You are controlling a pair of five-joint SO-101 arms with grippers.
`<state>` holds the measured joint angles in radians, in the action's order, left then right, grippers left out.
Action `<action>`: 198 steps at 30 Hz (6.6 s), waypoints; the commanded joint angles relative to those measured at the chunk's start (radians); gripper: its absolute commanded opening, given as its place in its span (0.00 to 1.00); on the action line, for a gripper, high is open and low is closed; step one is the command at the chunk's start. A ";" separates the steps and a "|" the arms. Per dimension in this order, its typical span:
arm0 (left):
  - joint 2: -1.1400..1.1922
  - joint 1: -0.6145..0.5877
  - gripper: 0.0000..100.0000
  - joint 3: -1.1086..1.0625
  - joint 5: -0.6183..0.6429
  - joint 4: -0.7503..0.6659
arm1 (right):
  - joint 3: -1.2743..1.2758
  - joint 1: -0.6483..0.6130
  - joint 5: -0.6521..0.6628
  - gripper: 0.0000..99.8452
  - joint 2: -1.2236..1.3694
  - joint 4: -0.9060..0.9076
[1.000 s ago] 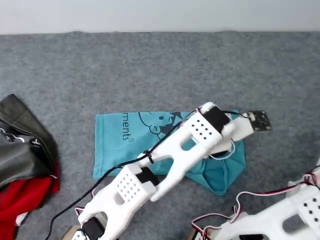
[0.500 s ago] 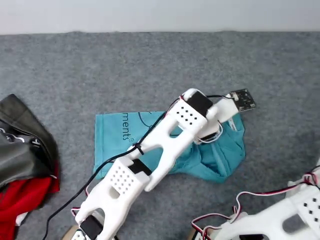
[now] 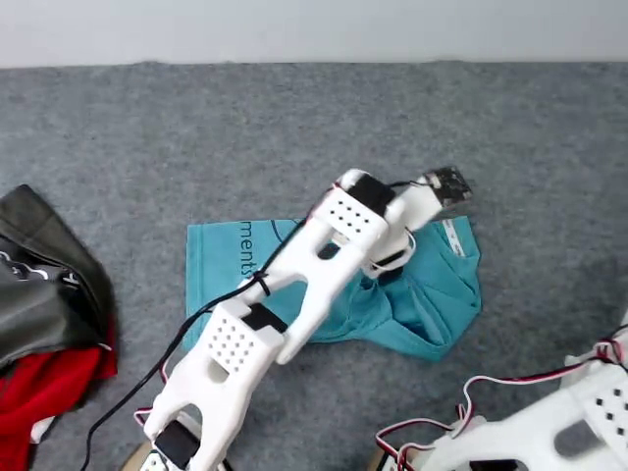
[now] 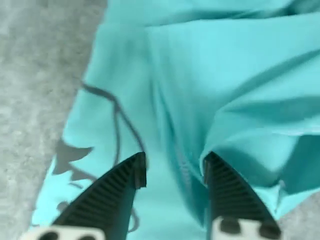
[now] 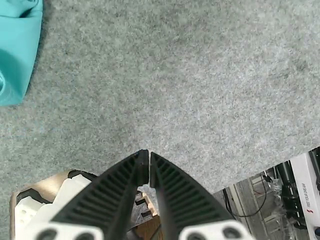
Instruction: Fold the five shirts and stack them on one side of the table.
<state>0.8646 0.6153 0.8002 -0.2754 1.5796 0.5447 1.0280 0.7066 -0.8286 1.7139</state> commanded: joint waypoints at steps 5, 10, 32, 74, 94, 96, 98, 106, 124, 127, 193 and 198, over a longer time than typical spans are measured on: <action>-0.017 -0.006 0.20 0.196 -0.002 0.141 | -0.009 0.008 0.011 0.01 -0.016 -0.007; -0.028 0.048 0.20 0.231 0.003 0.178 | -0.009 0.008 0.011 0.01 -0.016 -0.007; -0.310 0.285 0.19 -0.249 -0.057 0.155 | -0.005 0.005 0.011 0.01 -0.015 -0.028; -0.443 0.206 0.07 -0.407 -0.109 0.040 | -0.008 0.010 0.011 0.01 -0.016 -0.018; -0.235 0.210 0.05 -0.403 -0.114 -0.072 | -0.008 0.133 0.137 0.01 -0.018 -0.025; -0.242 0.210 0.01 -0.403 -0.114 -0.066 | -0.009 0.150 0.153 0.01 -0.018 -0.027; -0.258 0.212 0.01 -0.403 -0.114 -0.043 | -0.009 0.156 0.153 0.01 -0.018 -0.027; -0.370 0.198 0.01 -0.407 -0.114 -0.017 | -0.009 0.151 0.149 0.01 -0.018 -0.025; -0.181 0.210 0.12 -0.403 -0.109 -0.040 | -0.009 0.156 0.150 0.01 -0.018 -0.018; -0.176 0.212 0.03 -0.403 -0.109 -0.055 | -0.009 0.156 0.150 0.01 -0.018 -0.018; -0.245 -0.044 0.12 -0.427 -0.072 0.025 | -0.009 0.150 0.150 0.01 -0.018 -0.022; -0.247 -0.008 0.11 -0.349 -0.072 0.091 | -0.011 0.147 0.150 0.01 -0.018 -0.024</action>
<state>0.6299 0.5846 0.3798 -0.3567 1.6256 0.5447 1.1769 0.8508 -0.8286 1.6955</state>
